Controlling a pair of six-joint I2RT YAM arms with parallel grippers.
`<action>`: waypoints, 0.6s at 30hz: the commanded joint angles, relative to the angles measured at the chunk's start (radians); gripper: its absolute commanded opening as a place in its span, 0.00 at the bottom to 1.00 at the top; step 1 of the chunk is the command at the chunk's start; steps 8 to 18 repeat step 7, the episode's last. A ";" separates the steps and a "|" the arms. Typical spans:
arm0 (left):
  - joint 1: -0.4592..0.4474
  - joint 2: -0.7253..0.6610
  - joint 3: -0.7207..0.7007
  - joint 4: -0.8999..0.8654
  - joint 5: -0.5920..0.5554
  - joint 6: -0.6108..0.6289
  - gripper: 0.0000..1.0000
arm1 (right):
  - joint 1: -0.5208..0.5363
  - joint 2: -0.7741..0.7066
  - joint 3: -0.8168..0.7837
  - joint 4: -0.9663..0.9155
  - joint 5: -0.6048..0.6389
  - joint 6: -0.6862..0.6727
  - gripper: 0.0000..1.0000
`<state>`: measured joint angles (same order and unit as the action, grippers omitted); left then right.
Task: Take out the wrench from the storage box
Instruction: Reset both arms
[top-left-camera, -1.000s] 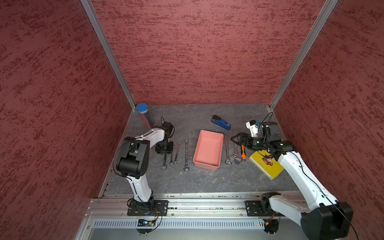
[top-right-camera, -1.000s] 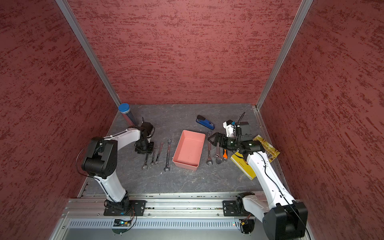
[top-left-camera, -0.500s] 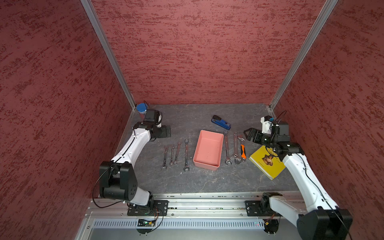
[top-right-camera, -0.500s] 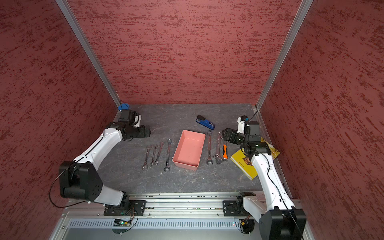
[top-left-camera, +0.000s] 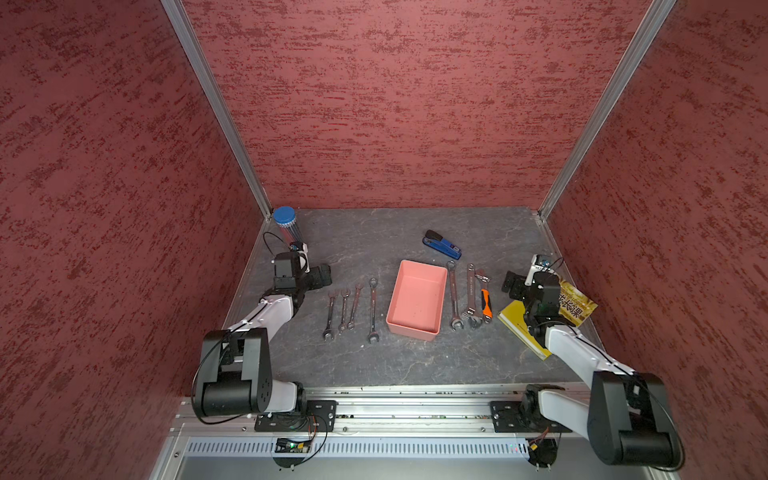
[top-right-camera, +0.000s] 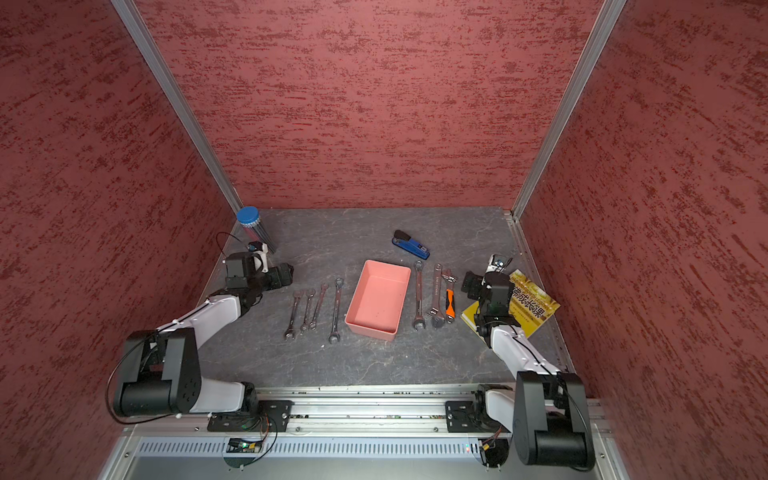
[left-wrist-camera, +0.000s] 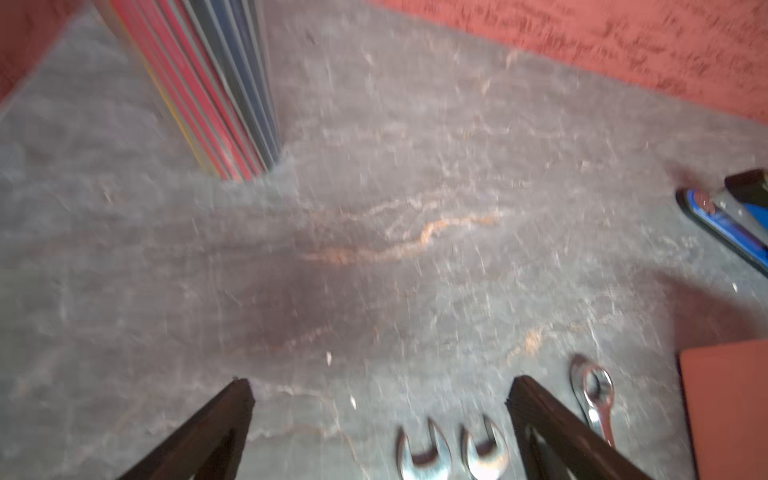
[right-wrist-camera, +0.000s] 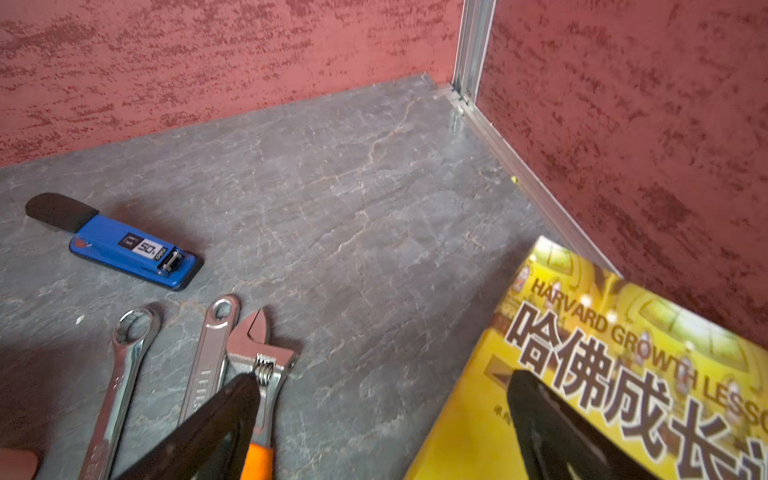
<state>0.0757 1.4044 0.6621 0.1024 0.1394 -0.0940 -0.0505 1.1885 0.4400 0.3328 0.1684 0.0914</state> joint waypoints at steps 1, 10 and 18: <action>0.028 0.010 -0.032 0.186 -0.029 0.020 1.00 | -0.008 0.014 0.001 0.217 0.060 -0.074 0.98; 0.064 0.019 -0.053 0.227 0.047 0.039 1.00 | -0.010 0.026 -0.004 0.222 0.011 -0.070 0.98; 0.064 0.019 -0.053 0.227 0.047 0.039 1.00 | -0.010 0.026 -0.004 0.222 0.011 -0.070 0.98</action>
